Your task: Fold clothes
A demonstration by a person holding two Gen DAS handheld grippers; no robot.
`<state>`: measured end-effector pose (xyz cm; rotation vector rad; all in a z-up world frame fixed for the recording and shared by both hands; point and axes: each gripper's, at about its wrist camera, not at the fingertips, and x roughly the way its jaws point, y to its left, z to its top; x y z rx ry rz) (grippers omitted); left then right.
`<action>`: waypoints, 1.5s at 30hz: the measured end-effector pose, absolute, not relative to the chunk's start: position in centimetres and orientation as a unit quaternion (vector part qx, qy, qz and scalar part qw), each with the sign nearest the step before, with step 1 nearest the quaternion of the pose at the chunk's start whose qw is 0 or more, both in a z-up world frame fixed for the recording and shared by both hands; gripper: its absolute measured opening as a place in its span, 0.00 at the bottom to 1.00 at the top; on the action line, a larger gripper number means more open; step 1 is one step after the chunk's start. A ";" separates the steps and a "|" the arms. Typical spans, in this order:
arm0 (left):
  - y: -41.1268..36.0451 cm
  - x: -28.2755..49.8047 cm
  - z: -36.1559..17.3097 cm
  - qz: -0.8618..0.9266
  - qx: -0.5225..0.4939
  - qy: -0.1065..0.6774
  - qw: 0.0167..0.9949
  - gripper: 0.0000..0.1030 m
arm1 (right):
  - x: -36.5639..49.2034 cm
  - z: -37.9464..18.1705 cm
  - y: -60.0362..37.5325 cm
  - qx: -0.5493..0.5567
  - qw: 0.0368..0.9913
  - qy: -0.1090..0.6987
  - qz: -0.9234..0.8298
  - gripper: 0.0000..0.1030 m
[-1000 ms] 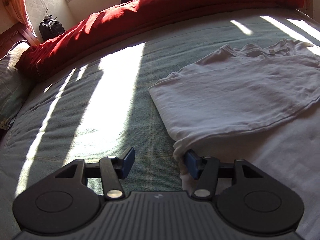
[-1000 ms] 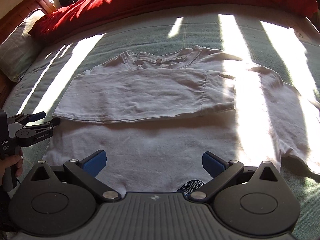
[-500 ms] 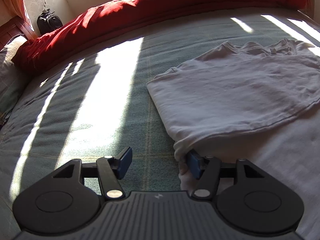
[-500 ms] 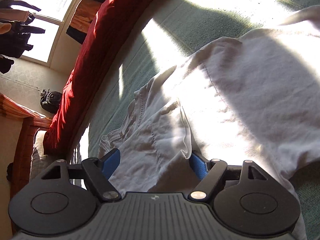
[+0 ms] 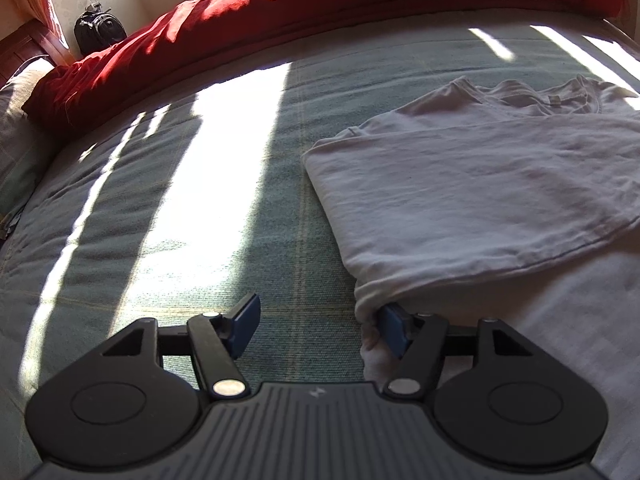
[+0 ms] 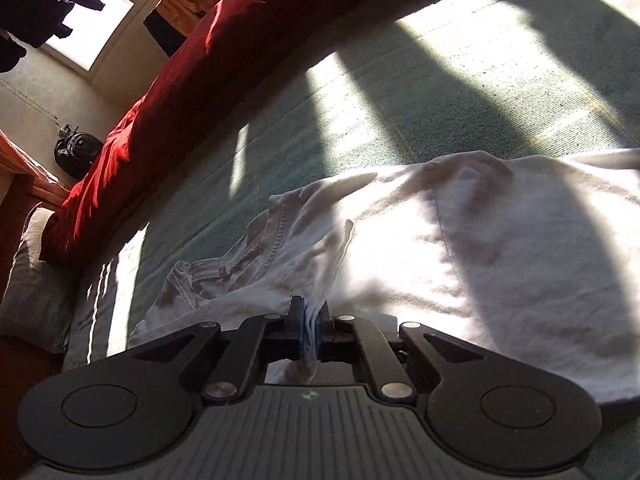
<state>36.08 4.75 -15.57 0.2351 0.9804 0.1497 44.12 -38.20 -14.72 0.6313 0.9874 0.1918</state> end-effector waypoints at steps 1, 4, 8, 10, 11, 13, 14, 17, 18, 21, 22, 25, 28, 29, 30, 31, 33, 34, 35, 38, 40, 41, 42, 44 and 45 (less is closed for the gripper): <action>4.8 36.1 -15.5 0.070 0.113 0.472 0.872 0.63 | 44.0 -15.0 -38.2 0.291 0.830 0.468 0.083 0.05; 4.9 36.2 -15.0 0.061 0.111 0.481 0.868 0.63 | 43.9 -16.2 -38.5 0.284 0.829 0.476 0.068 0.06; 5.2 36.0 -12.5 0.016 0.067 0.486 0.871 0.62 | 43.8 -16.3 -37.8 0.256 0.839 0.477 0.064 0.06; 5.3 36.0 -10.9 -0.013 0.042 0.470 0.882 0.62 | 43.7 -16.2 -37.6 0.244 0.841 0.478 0.063 0.06; 5.4 36.2 -10.5 -0.026 0.027 0.464 0.885 0.62 | 43.7 -16.2 -37.5 0.240 0.842 0.479 0.064 0.06; 5.4 37.2 -10.7 -0.046 -0.007 0.461 0.886 0.62 | 43.8 -16.3 -37.5 0.238 0.842 0.480 0.063 0.06; 5.4 37.6 -10.8 -0.057 -0.024 0.459 0.886 0.62 | 43.8 -16.3 -37.5 0.240 0.841 0.480 0.062 0.06; 5.3 39.0 -12.0 -0.076 -0.061 0.471 0.877 0.58 | 43.8 -16.5 -37.7 0.254 0.838 0.479 0.056 0.05; 5.3 39.3 -12.7 -0.078 -0.068 0.482 0.870 0.58 | 43.7 -16.5 -37.8 0.255 0.838 0.479 0.055 0.05; 5.5 39.2 -15.0 -0.067 -0.071 0.513 0.853 0.58 | 43.6 -16.5 -37.8 0.250 0.841 0.475 0.057 0.05; 5.8 39.0 -15.4 -0.069 -0.078 0.513 0.852 0.59 | 43.6 -16.5 -37.8 0.252 0.842 0.475 0.058 0.05; 5.9 38.8 -14.5 -0.074 -0.083 0.509 0.853 0.59 | 43.5 -16.5 -38.1 0.257 0.841 0.473 0.058 0.06; 5.7 38.5 -13.0 -0.086 -0.088 0.500 0.857 0.59 | 43.5 -15.5 -38.1 0.240 0.846 0.475 0.045 0.12; 5.6 38.5 -12.8 -0.093 -0.087 0.497 0.859 0.60 | 43.3 -14.8 -37.9 0.227 0.853 0.469 0.039 0.14; 5.3 38.5 -12.9 -0.098 -0.082 0.499 0.857 0.60 | 43.1 -14.0 -37.8 0.213 0.861 0.462 0.032 0.15; 5.0 38.5 -13.3 -0.102 -0.075 0.506 0.853 0.61 | 42.9 -13.3 -37.6 0.199 0.868 0.454 0.025 0.17; 4.6 38.7 -14.4 -0.099 -0.067 0.523 0.844 0.61 | 42.6 -12.0 -36.8 0.189 0.878 0.438 0.043 0.19; 4.4 38.7 -15.1 -0.095 -0.061 0.530 0.840 0.61 | 42.5 -11.6 -36.3 0.189 0.878 0.436 0.057 0.19; 4.3 38.7 -15.4 -0.092 -0.056 0.532 0.840 0.61 | 42.7 -11.4 -35.6 0.189 0.875 0.439 0.079 0.20; 4.1 38.7 -15.3 -0.091 -0.051 0.534 0.839 0.63 | 43.3 -11.9 -32.8 0.158 0.866 0.456 0.133 0.21; 4.1 38.7 -15.3 -0.093 -0.046 0.537 0.837 0.63 | 43.2 -12.0 -32.0 0.117 0.874 0.455 0.123 0.21; 4.1 38.7 -15.3 -0.094 -0.046 0.538 0.836 0.63 | 43.0 -12.0 -32.2 0.105 0.881 0.450 0.100 0.21; 4.1 38.7 -15.3 -0.095 -0.046 0.539 0.836 0.63 | 42.8 -11.8 -32.9 0.101 0.886 0.447 0.070 0.21; 4.1 38.8 -15.3 -0.094 -0.047 0.540 0.835 0.63 | 42.3 -11.5 -34.4 0.102 0.891 0.442 0.028 0.21; 4.0 38.8 -15.4 -0.092 -0.048 0.540 0.835 0.64 | 42.0 -11.3 -35.1 0.108 0.891 0.440 0.019 0.21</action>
